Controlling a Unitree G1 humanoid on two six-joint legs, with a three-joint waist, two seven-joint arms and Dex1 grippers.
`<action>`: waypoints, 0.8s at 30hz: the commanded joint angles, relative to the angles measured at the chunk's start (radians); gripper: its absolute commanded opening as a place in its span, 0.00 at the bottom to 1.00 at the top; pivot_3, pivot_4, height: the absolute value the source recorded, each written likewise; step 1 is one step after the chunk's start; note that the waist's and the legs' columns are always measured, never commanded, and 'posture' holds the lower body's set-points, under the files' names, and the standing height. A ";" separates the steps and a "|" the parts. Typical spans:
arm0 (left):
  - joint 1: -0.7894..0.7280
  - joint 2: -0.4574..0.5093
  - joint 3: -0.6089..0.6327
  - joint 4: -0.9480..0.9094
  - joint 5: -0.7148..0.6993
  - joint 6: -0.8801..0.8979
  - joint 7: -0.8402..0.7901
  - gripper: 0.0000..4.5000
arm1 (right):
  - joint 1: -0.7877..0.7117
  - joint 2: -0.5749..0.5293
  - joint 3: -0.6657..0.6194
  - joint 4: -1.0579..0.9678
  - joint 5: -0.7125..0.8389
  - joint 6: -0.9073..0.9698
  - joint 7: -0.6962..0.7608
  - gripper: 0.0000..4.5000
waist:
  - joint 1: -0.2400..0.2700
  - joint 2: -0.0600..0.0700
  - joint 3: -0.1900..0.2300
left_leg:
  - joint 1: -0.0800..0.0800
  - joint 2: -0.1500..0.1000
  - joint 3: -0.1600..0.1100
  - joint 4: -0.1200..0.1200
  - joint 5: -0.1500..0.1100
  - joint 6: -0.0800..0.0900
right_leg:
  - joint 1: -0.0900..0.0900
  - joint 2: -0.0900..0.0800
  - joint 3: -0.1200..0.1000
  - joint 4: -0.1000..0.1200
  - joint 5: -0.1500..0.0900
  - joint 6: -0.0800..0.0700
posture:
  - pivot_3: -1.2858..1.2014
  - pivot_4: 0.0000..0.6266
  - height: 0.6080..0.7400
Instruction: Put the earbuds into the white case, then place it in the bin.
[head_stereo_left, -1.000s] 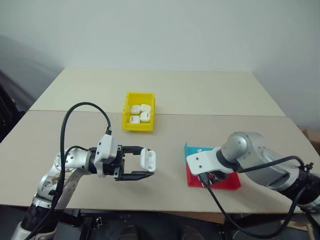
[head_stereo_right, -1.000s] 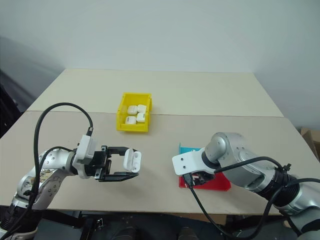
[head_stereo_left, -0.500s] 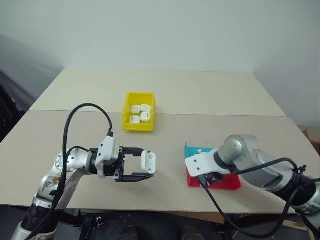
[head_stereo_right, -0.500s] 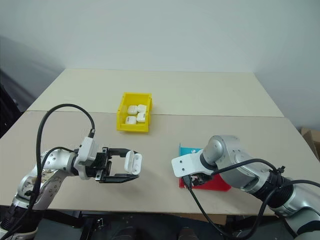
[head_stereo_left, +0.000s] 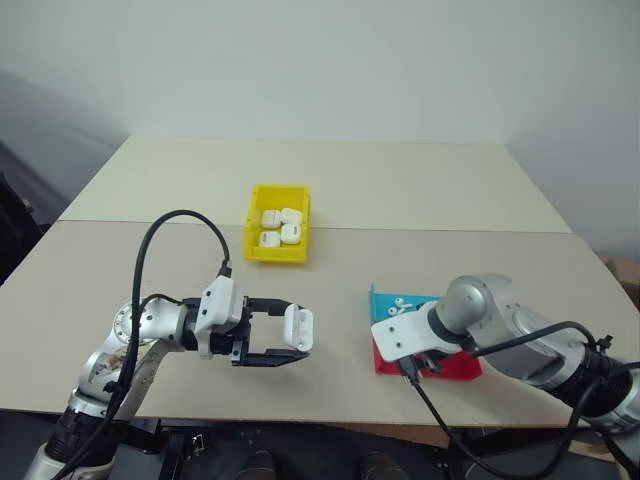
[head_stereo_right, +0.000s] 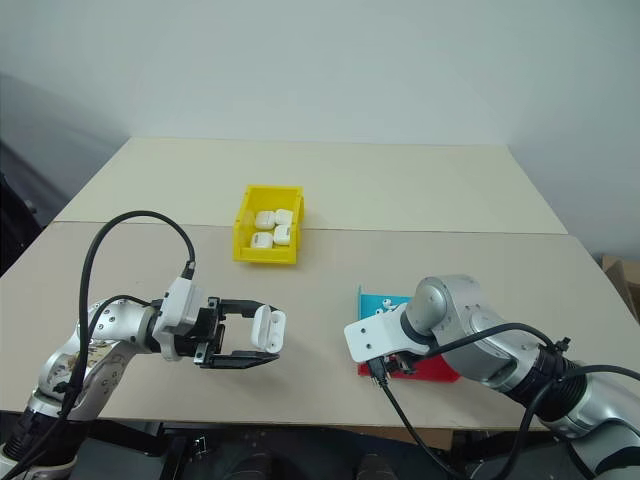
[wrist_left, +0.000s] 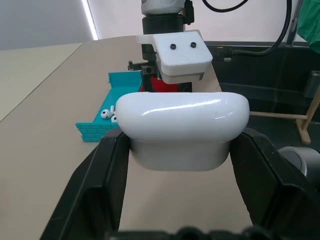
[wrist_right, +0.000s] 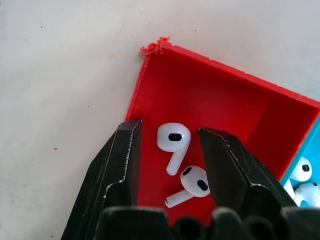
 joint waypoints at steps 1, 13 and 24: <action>-0.002 -0.004 0.004 -0.010 0.008 -0.030 0.001 0.61 | 0.008 -0.007 -0.032 0.000 -0.022 -0.027 0.004 0.49 | 0.000 0.000 0.000 | 0.000 0.000 0.000 0.000 0.000 0.000 | 0.000 0.000 0.000 0.000 0.000 0.000 | 0.52 0.24 1.00; -0.007 -0.007 0.000 -0.008 0.021 -0.029 0.004 0.61 | 0.021 -0.009 -0.051 0.008 -0.036 -0.072 0.021 0.38 | 0.000 0.000 0.000 | 0.000 0.000 0.000 0.000 0.000 0.000 | 0.000 0.000 0.000 0.000 0.000 0.000 | 0.52 0.24 1.00; -0.002 0.001 0.004 -0.020 0.011 -0.009 0.004 0.61 | 0.030 0.009 -0.085 -0.013 -0.021 -0.073 0.051 0.24 | 0.000 0.000 0.000 | 0.000 0.000 0.000 0.000 0.000 0.000 | 0.000 0.000 0.000 0.000 0.000 0.000 | 0.52 0.24 1.00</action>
